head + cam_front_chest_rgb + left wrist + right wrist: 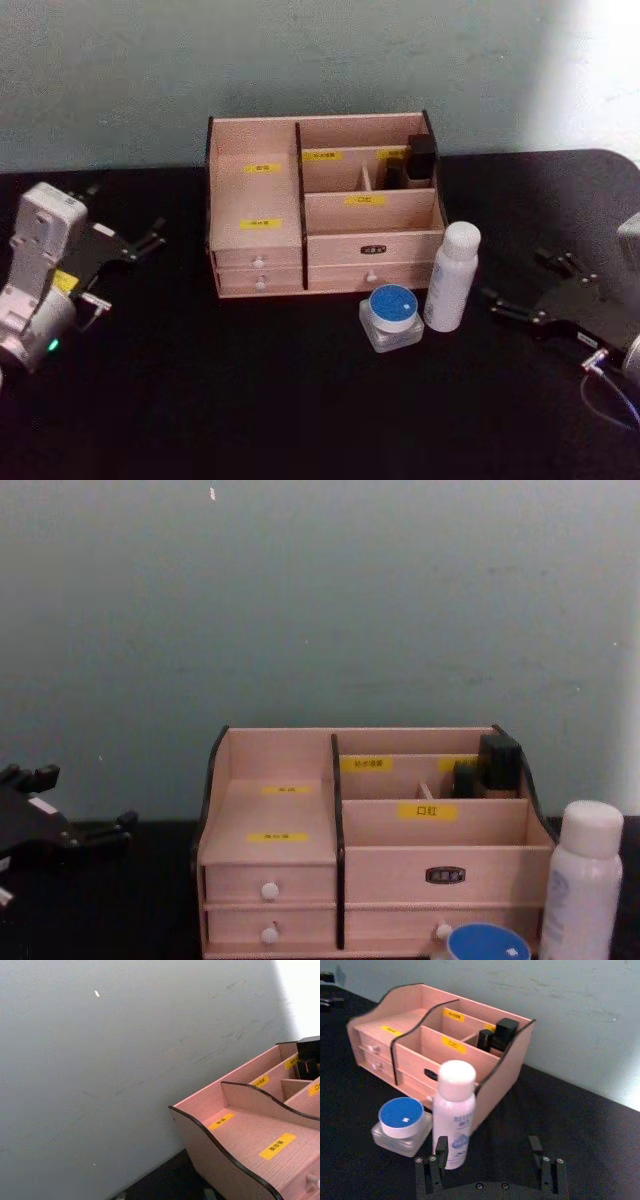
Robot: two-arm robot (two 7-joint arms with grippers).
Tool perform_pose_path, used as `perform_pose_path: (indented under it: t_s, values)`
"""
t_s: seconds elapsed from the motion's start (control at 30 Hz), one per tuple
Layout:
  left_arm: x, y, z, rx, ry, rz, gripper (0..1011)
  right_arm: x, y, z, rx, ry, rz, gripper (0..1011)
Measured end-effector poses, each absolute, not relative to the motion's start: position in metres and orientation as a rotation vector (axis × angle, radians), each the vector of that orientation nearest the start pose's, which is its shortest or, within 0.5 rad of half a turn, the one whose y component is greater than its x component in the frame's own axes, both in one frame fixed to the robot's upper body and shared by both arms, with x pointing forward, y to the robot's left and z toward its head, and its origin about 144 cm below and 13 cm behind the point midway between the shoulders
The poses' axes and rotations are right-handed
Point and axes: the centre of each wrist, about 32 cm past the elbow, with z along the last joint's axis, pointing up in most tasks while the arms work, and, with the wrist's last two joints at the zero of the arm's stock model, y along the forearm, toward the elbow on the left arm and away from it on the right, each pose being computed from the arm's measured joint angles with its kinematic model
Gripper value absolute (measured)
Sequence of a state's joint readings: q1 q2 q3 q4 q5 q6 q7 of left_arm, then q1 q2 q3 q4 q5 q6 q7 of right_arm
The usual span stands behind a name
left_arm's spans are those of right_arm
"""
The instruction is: Pick up the facial cleanser and watermelon frost from the table and place them into the tiered storage box.
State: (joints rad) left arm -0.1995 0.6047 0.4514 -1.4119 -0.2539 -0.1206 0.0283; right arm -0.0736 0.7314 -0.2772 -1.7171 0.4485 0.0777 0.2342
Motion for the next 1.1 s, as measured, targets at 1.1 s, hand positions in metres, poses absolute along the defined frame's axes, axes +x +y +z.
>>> perform_pose_path:
  t_s: [1.1]
  values:
    - [0.489,0.31,1.14,0.304,-0.285,1.248,1001,0.452,-0.294,1.158,-0.246,0.087,-0.963,1002]
